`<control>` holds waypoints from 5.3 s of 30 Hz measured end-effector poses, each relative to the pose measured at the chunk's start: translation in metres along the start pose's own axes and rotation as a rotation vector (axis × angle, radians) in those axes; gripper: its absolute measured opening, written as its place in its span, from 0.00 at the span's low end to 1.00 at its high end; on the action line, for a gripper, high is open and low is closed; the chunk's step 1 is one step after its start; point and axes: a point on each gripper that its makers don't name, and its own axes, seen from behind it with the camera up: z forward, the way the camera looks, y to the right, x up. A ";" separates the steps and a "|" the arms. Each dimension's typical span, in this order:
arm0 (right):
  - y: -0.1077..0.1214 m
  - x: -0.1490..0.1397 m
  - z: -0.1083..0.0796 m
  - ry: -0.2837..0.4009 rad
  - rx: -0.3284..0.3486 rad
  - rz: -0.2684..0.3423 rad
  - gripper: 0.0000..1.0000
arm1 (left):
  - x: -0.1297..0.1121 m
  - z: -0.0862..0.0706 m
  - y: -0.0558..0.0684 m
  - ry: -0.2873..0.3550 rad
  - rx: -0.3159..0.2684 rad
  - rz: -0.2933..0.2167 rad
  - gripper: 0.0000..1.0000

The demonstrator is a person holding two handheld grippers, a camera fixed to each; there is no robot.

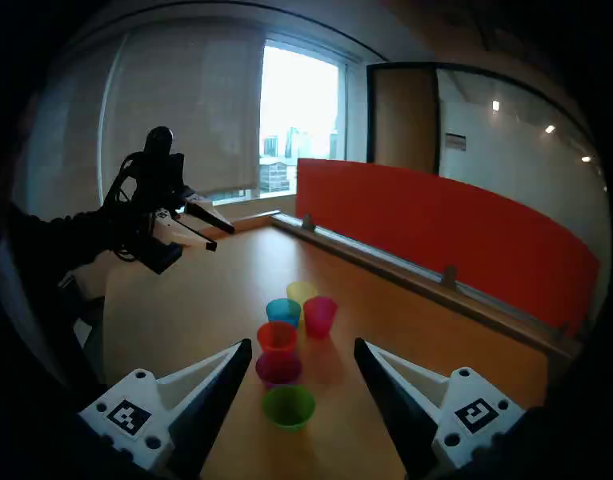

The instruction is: Pour water

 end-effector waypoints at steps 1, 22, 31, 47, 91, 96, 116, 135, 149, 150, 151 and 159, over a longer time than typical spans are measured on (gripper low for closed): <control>0.000 -0.003 0.001 -0.006 0.000 -0.002 0.99 | -0.003 0.002 0.000 -0.008 -0.001 0.003 0.87; 0.002 -0.059 0.017 -0.113 0.023 0.004 1.00 | -0.053 0.034 0.009 -0.138 -0.043 0.061 0.87; -0.006 -0.083 0.025 -0.152 0.056 0.017 1.00 | -0.073 0.042 0.005 -0.181 -0.046 0.068 0.87; -0.008 -0.120 0.035 -0.226 0.069 -0.018 0.99 | -0.096 0.054 -0.002 -0.222 -0.050 0.064 0.87; -0.018 -0.184 0.085 -0.317 0.123 -0.036 0.99 | -0.125 0.091 -0.011 -0.286 -0.076 0.101 0.87; -0.019 -0.184 0.093 -0.311 0.127 -0.037 0.99 | -0.128 0.095 -0.013 -0.287 -0.076 0.096 0.87; -0.023 -0.179 0.111 -0.277 0.149 -0.032 0.91 | -0.132 0.104 -0.017 -0.289 -0.083 0.098 0.87; -0.025 -0.173 0.104 -0.264 0.172 -0.039 0.90 | -0.134 0.125 -0.015 -0.292 -0.109 0.105 0.87; -0.019 -0.175 0.095 -0.265 0.167 -0.036 0.90 | -0.131 0.143 -0.011 -0.283 -0.129 0.103 0.87; -0.019 -0.175 0.095 -0.265 0.167 -0.036 0.90 | -0.131 0.144 -0.011 -0.283 -0.130 0.103 0.87; -0.019 -0.175 0.094 -0.266 0.168 -0.036 0.90 | -0.131 0.146 -0.011 -0.284 -0.132 0.102 0.87; -0.018 -0.176 0.091 -0.271 0.170 -0.038 0.90 | -0.131 0.156 -0.011 -0.285 -0.132 0.097 0.87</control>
